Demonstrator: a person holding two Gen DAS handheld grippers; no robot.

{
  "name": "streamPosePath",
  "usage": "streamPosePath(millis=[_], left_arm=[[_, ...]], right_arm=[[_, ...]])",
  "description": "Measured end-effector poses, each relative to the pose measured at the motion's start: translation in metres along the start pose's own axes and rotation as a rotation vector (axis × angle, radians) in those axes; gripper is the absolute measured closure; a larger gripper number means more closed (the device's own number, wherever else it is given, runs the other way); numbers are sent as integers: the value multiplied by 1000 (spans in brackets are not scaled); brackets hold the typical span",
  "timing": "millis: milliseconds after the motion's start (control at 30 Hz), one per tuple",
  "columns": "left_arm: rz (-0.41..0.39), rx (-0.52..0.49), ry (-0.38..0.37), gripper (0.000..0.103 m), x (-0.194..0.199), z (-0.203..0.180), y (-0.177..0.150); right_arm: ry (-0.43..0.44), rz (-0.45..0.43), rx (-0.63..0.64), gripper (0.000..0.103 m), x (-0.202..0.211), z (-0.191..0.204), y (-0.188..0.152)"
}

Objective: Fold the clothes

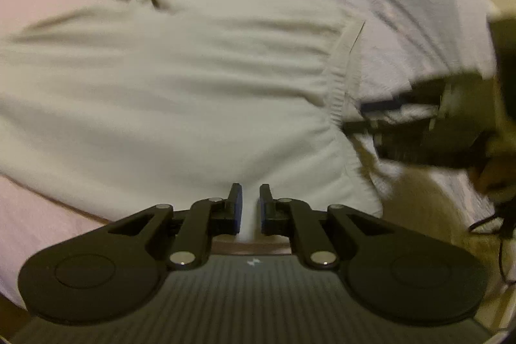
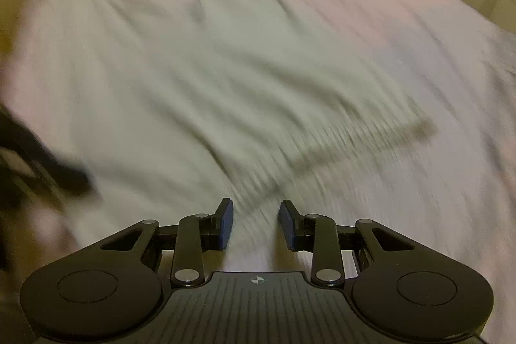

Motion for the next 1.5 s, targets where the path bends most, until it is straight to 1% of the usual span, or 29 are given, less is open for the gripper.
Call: streamPosePath(millis=[33, 100, 133, 200, 233, 267, 300, 333, 367, 400, 433, 533, 567, 633, 700, 767, 833, 867, 900, 933, 967, 1033, 1067, 1167, 1267, 1367, 1433, 1500], left_arm=[[-7, 7, -14, 96, 7, 13, 5], [-27, 4, -10, 95, 22, 51, 19], [-50, -9, 12, 95, 29, 73, 27], [-81, -38, 82, 92, 35, 120, 39], [-84, -52, 112, 92, 33, 142, 42], [-86, -68, 143, 92, 30, 162, 42], [-70, -82, 168, 92, 28, 179, 41], [-26, -84, 175, 93, 24, 193, 36], [20, -74, 168, 93, 22, 202, 29], [43, -58, 156, 93, 27, 207, 24], [45, -41, 141, 93, 36, 209, 20], [55, -24, 129, 92, 67, 212, 9], [50, -5, 142, 92, 81, 217, 7], [23, 74, 162, 92, 106, 230, 3], [-4, 154, 181, 91, 125, 244, 4], [-20, 190, 215, 91, 143, 265, 8], [-39, 226, 247, 91, 163, 286, 14], [-56, 258, 260, 87, 174, 299, 21], [-77, 302, 269, 77, 183, 315, 30], [-98, 346, 279, 72, 193, 331, 38], [-119, 390, 289, 69, 199, 348, 46], [-147, 476, 299, 69, 198, 388, 59], [-147, 510, 297, 69, 194, 407, 62], [-147, 609, 290, 69, 180, 463, 71], [-147, 709, 282, 70, 167, 519, 80], [-147, 809, 274, 70, 153, 575, 89], [-146, 875, 268, 70, 144, 613, 95], [-137, 886, 262, 72, 137, 632, 98]], right_arm=[[-76, 22, -17, 72, 5, 0, -3], [-213, 61, -110, 72, 21, 4, -2], [-241, 47, -164, 72, 31, 12, 4], [-247, -18, -237, 72, 46, 35, 20], [-255, -30, -259, 72, 45, 48, 24], [-260, -19, -302, 72, 40, 59, 23], [-266, -8, -345, 72, 35, 71, 22], [-284, 19, -385, 72, 31, 80, 18], [-327, 80, -417, 72, 27, 82, 8], [-370, 141, -449, 72, 25, 84, -1], [-408, 179, -473, 72, 26, 86, -6], [-449, 116, -489, 72, 53, 91, 15], [-450, 98, -498, 72, 59, 94, 20], [-446, 57, -525, 72, 70, 101, 31], [-402, -4, -604, 72, 77, 111, 38], [-361, -54, -717, 72, 92, 121, 39], [-337, -55, -871, 72, 110, 130, 31], [-321, -50, -962, 72, 117, 134, 27], [-302, -51, -1052, 72, 122, 138, 25], [-277, -68, -1137, 72, 120, 140, 26], [-251, -85, -1223, 72, 119, 142, 27], [-197, -120, -1393, 72, 118, 145, 31], [-174, -135, -1475, 72, 115, 147, 33], [-152, -143, -1653, 72, 84, 165, 42], [-165, -143, -1790, 72, 50, 192, 52], [-212, -161, -1891, 72, 17, 216, 61], [-237, -205, -1961, 72, 3, 229, 69], [-248, -253, -2014, 72, -8, 240, 77]])
Point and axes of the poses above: each gripper's, at about its wrist camera, not at the fingertips, and x roughly against the way its jaws point, z to its left, y to its top, the point moved 9 cm from there along -x, roughly the way its jaws point, and after that the axes turned 14 degrees about -z, right-handed, at the moved point
